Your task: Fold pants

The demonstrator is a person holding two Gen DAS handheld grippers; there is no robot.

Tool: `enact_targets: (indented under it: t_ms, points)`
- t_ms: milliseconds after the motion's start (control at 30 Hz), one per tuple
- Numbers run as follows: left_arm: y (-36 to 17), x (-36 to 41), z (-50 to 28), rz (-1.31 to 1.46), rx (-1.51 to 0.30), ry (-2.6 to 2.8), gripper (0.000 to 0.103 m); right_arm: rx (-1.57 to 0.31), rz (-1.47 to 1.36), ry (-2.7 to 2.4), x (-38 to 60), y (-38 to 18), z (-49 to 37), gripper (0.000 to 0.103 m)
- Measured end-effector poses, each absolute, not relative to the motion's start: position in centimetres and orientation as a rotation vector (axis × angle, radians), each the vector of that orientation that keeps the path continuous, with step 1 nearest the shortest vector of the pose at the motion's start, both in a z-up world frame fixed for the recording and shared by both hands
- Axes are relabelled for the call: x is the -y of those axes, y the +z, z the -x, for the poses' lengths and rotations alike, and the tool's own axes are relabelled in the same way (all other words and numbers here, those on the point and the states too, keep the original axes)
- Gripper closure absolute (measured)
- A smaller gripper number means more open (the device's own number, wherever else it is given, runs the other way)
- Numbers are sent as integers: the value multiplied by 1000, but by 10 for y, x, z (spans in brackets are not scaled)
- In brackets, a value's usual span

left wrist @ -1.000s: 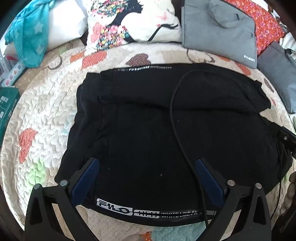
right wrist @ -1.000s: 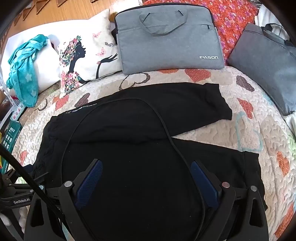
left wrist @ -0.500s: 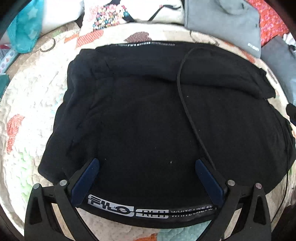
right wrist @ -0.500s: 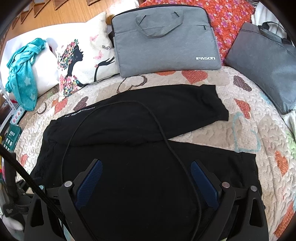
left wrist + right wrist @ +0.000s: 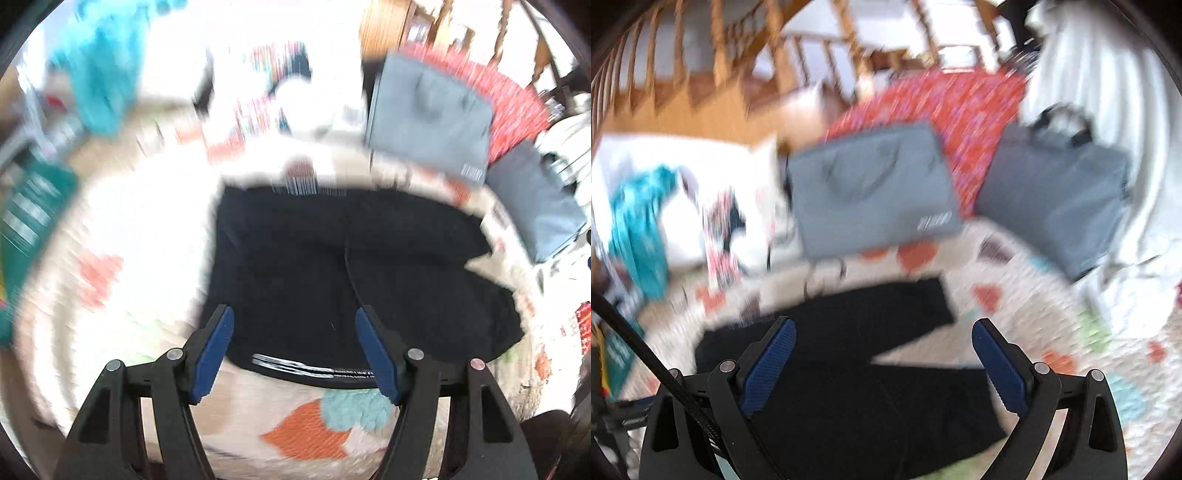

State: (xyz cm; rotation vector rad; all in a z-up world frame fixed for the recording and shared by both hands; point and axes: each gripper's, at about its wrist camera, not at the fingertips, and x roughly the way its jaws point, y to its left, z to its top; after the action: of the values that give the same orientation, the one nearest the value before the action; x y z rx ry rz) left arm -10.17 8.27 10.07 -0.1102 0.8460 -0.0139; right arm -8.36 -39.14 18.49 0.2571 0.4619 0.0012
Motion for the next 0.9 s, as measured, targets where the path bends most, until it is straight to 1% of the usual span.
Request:
enact_targets:
  t_ms: [67, 167, 200, 300, 367, 400, 467, 533, 600, 733, 867, 900]
  points:
    - [159, -107, 142, 75, -714, 25, 34, -371, -257, -51, 422, 236, 113, 4]
    - [229, -139, 186, 47, -556, 97, 34, -211, -245, -164, 470, 312, 168, 4]
    - [255, -152, 199, 31, -499, 136, 31, -138, -228, -227, 488, 343, 195, 4]
    - [316, -181, 233, -30, -362, 257, 24, 22, -172, -383, 524, 411, 255, 3]
    - [345, -195, 254, -57, -304, 317, 22, 68, -154, -468, 543, 442, 280, 2]
    - [359, -197, 254, -70, -283, 341, 20, 85, -154, -507, 552, 456, 292, 2]
    - [378, -205, 257, -70, -257, 368, 19, 125, -177, -568, 572, 480, 317, 2]
    - [386, -204, 256, -65, -242, 395, 19, 150, -201, -601, 586, 494, 331, 2]
    - [393, -205, 261, -64, -225, 437, 19, 168, -205, -629, 594, 508, 334, 2]
    - [414, -218, 233, -98, -218, 559, 19, 172, -118, -745, 597, 531, 329, 2]
    - [440, -223, 215, -123, -190, 637, 19, 156, -109, -801, 614, 541, 322, 1]
    - [442, -222, 211, -130, -187, 649, 17, 155, -116, -799, 615, 540, 320, 1]
